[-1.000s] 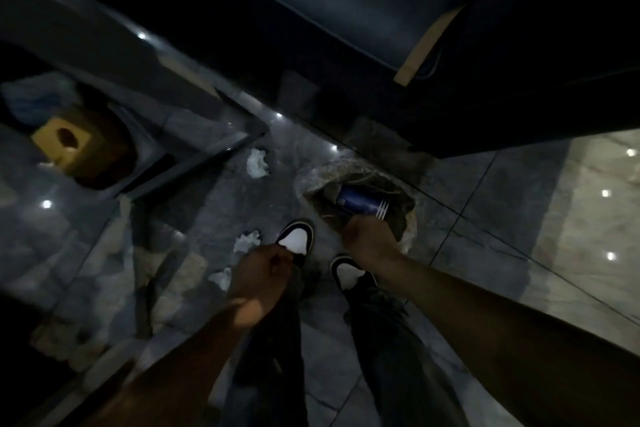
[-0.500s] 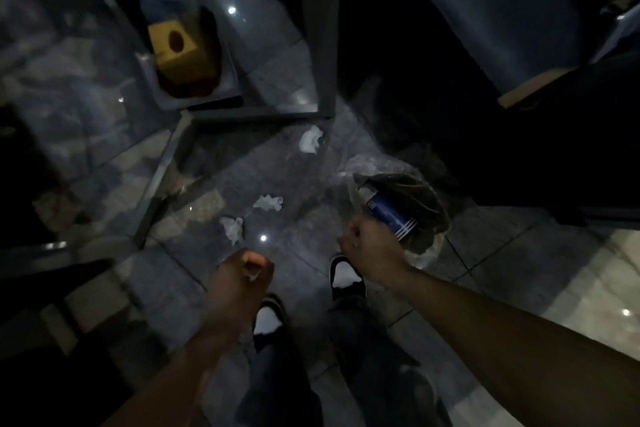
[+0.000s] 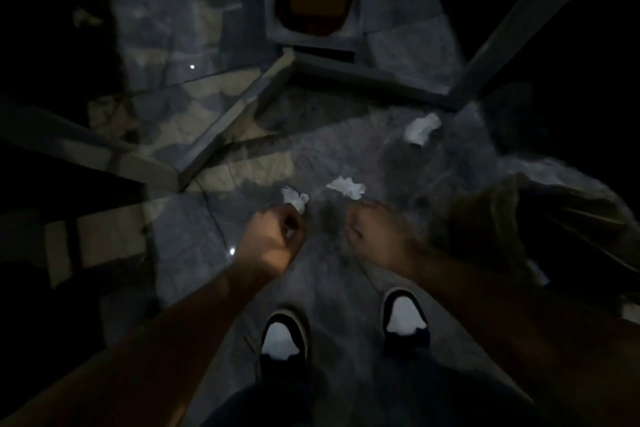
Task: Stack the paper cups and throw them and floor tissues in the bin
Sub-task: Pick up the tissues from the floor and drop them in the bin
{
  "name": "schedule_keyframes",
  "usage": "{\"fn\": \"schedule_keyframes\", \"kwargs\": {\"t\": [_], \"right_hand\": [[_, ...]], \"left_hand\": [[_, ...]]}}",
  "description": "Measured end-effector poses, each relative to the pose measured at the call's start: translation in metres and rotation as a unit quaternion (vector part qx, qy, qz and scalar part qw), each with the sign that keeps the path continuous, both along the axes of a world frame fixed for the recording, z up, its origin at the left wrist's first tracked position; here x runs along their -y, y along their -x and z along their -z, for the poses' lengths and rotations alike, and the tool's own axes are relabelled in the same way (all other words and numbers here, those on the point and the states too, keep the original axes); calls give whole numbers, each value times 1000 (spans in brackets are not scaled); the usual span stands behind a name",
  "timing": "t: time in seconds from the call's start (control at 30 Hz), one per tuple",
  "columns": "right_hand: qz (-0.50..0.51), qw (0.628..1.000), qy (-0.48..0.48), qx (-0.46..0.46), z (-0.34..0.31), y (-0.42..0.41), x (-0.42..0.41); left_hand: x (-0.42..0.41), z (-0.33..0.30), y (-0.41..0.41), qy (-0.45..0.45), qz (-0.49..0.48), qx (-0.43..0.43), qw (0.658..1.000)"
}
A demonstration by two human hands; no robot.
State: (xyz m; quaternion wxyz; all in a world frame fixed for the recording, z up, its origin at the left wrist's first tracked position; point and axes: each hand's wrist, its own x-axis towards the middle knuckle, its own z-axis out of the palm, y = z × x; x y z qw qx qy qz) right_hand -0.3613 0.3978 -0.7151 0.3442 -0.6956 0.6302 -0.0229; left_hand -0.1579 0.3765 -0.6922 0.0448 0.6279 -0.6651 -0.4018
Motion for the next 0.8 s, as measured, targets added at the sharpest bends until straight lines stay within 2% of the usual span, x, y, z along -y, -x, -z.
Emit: {"fn": "schedule_keyframes", "kwargs": {"t": [0.1, 0.2, 0.33, 0.43, 0.63, 0.7, 0.8], "right_hand": [[-73, 993, 77, -43, 51, -7, 32], [-157, 980, 88, -84, 93, -7, 66], [-278, 940, 156, -119, 127, 2, 104], [-369, 903, 157, -156, 129, 9, 125], [-372, 890, 140, -223, 117, 31, 132], [-381, 884, 111, -246, 108, 37, 131], [-341, 907, 71, -238, 103, 38, 133]], "left_hand": [[33, 44, -5, 66, 62, 53, 995], [61, 81, -9, 98, 111, 79, 986], [94, 120, -14, 163, 156, 109, 968], [113, 130, -17, 205, 201, 124, 950], [140, 116, -27, 224, 327, 193, 898], [141, 106, -28, 215, 322, 191, 902], [129, 101, -28, 197, 305, 173, 915]]}}
